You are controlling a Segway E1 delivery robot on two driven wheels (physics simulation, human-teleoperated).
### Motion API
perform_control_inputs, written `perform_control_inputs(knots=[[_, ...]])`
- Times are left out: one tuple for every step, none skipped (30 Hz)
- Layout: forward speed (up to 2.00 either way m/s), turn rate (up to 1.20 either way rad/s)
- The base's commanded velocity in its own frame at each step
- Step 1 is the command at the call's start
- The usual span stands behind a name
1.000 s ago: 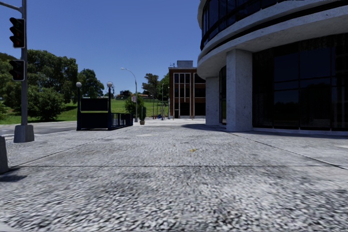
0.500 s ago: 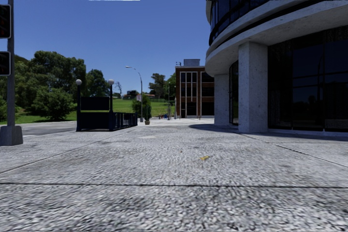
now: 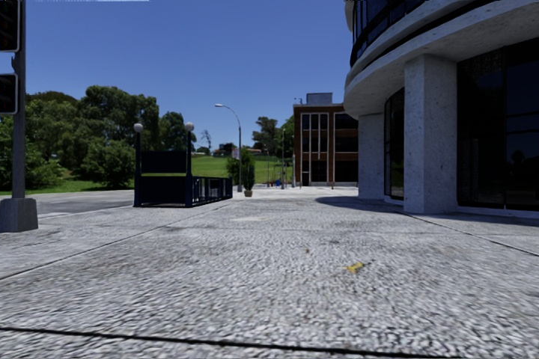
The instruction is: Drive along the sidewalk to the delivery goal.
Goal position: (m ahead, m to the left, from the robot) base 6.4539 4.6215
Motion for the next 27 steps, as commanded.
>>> perform_control_inputs(knots=[[1.47,0.58],[1.47,0.58],[1.47,0.58],[1.47,0.58],[1.47,0.58],[1.47,0.58],[1.47,0.58],[1.47,0.58],[1.47,0.58],[1.47,0.58],[1.47,0.58],[1.47,0.58],[1.47,0.58],[1.47,0.58],[1.47,0.58],[1.47,0.58],[1.47,0.58],[1.47,0.58],[1.47,0.58],[1.47,0.58],[1.47,0.58],[1.47,0.58],[1.47,0.58],[1.47,0.53],[1.47,0.42],[1.47,0.42],[1.47,0.39]])
